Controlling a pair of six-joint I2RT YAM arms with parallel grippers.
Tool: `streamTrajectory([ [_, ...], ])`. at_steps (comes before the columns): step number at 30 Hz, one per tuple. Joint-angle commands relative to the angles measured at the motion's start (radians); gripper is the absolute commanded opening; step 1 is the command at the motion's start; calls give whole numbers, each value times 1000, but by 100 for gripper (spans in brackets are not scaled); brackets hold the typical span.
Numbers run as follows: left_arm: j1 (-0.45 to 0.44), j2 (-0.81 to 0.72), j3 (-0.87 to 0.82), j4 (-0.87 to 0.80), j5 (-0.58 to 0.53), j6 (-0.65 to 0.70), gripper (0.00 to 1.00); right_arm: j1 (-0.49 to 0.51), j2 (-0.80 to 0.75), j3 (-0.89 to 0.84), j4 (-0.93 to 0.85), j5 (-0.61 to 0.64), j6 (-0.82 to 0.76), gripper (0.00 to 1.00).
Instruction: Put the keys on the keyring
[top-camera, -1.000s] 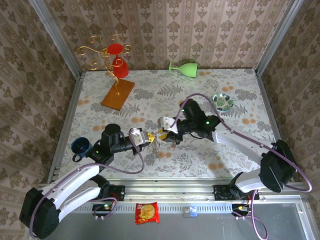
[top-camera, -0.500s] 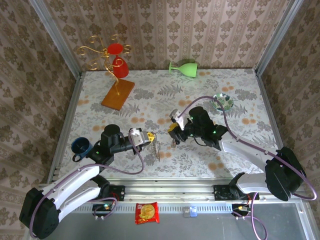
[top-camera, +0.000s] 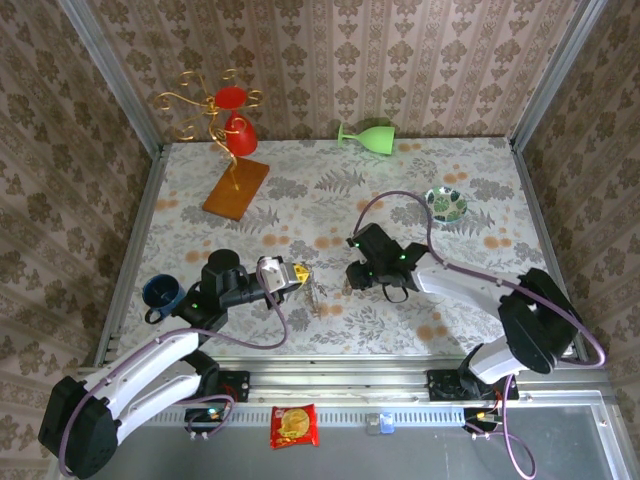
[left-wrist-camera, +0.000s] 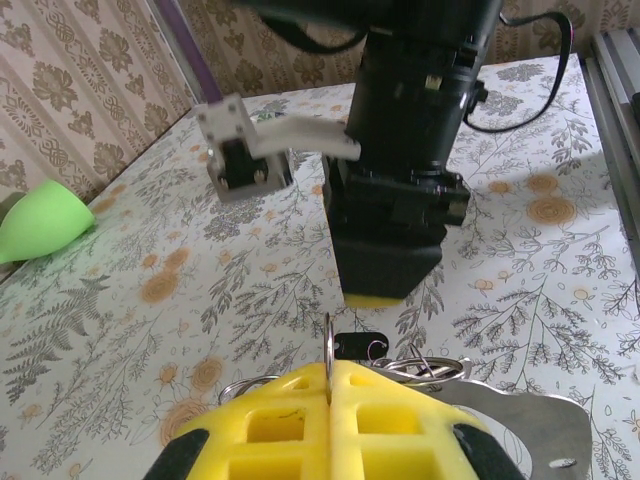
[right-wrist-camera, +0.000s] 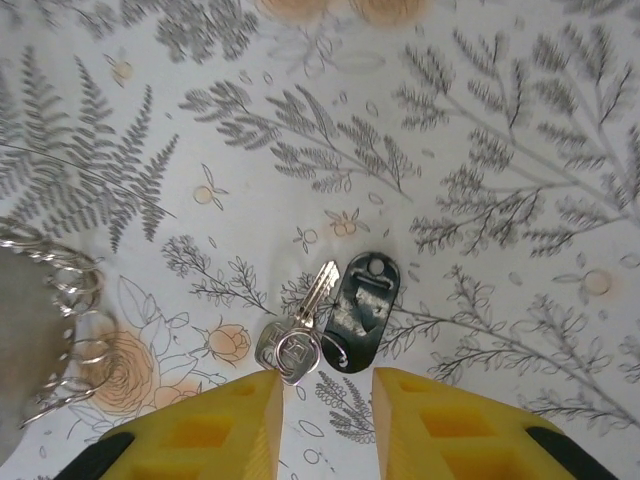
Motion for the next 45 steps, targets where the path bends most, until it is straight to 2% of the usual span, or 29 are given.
streamTrajectory([
  [1,-5,-31,-5,38,-8,-10,0,20,56,52,-98,53,95,33],
  [11,-8,-47,-6,14,-23,-6,0,20,229,162,-166,67,172,36],
  [28,-9,-41,-2,14,-22,1,0,17,315,210,-199,89,197,37],
  [30,-9,-39,-1,14,-20,2,0,17,332,221,-198,74,199,32],
  [32,-9,-40,1,9,-21,5,0,17,329,226,-201,73,202,23],
  [38,-10,-41,4,2,-22,10,0,17,238,233,-240,90,180,4],
  [40,-11,-39,4,2,-23,12,0,18,202,230,-260,84,170,0],
  [45,-11,-38,2,2,-24,13,0,19,144,194,-278,63,157,0],
])
